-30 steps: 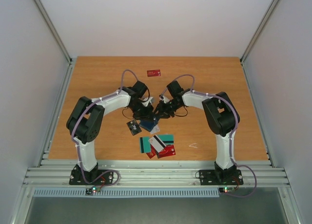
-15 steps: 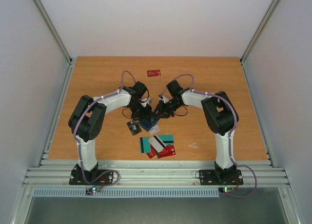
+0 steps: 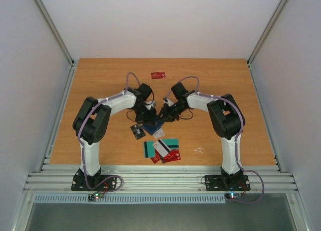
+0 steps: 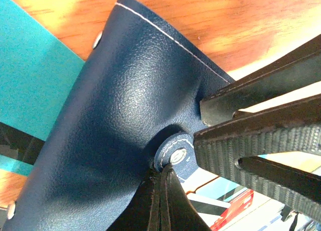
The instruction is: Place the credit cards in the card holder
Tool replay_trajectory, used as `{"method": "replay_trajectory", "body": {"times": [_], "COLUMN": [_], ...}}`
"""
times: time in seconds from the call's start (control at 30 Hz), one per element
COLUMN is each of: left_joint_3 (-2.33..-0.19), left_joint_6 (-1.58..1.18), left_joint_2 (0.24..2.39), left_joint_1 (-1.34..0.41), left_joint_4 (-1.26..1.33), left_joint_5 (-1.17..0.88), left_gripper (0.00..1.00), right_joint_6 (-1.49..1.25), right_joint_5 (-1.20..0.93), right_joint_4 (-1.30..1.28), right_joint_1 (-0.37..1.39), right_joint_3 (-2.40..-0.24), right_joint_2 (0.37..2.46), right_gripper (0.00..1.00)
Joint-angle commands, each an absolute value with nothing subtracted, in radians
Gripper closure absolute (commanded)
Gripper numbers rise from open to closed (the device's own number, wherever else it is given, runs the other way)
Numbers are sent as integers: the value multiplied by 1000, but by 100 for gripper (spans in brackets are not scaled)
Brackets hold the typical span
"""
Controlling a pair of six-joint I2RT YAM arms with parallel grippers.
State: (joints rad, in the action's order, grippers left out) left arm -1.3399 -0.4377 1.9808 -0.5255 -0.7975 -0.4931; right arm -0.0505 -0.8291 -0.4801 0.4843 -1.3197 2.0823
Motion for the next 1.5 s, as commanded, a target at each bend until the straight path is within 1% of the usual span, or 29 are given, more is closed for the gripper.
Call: {"method": "replay_trajectory", "body": {"times": [0.0, 0.33, 0.47, 0.7, 0.8, 0.83, 0.93, 1.0, 1.1, 1.27, 1.4, 1.47], "left_joint_3": [-1355, -1374, -1376, -1350, -1343, -1337, -1330, -1334, -1346, -1357, -1360, -1375], "left_joint_6": [-440, -458, -461, -461, -462, -460, -444, -426, -395, -333, -270, -237], "left_joint_2": [2002, 1958, 1941, 1982, 1959, 1940, 1886, 1867, 1862, 1885, 1915, 1936], "left_joint_1": [-518, -518, -519, -518, -518, -518, -518, -516, -507, -505, -505, -505], "left_joint_4": [-828, -852, -862, -827, -817, -808, -783, -768, -764, -752, -733, -740], "left_joint_5": [-432, -420, -398, -423, -438, -440, -429, -425, -439, -511, -569, -583], "left_gripper": [100, 100, 100, 100, 100, 99, 82, 74, 67, 65, 67, 70], "right_joint_6": [-40, -21, -20, -23, -24, -26, -34, -39, -41, -45, -46, -46], "right_joint_5": [-791, -785, -779, -779, -784, -787, -792, -794, -793, -791, -790, -792], "right_joint_4": [-523, -542, -545, -542, -537, -536, -527, -518, -516, -511, -510, -512], "right_joint_1": [479, 479, 477, 477, 478, 479, 479, 479, 478, 479, 477, 478], "right_joint_3": [-1327, -1333, -1330, -1327, -1324, -1325, -1322, -1316, -1312, -1309, -1305, -1305], "right_joint_2": [2097, 2161, 2160, 2146, 2139, 2140, 2149, 2150, 2149, 2148, 2145, 2144], "right_gripper": [77, 78, 78, 78, 79, 78, 78, 78, 79, 79, 79, 79]}}
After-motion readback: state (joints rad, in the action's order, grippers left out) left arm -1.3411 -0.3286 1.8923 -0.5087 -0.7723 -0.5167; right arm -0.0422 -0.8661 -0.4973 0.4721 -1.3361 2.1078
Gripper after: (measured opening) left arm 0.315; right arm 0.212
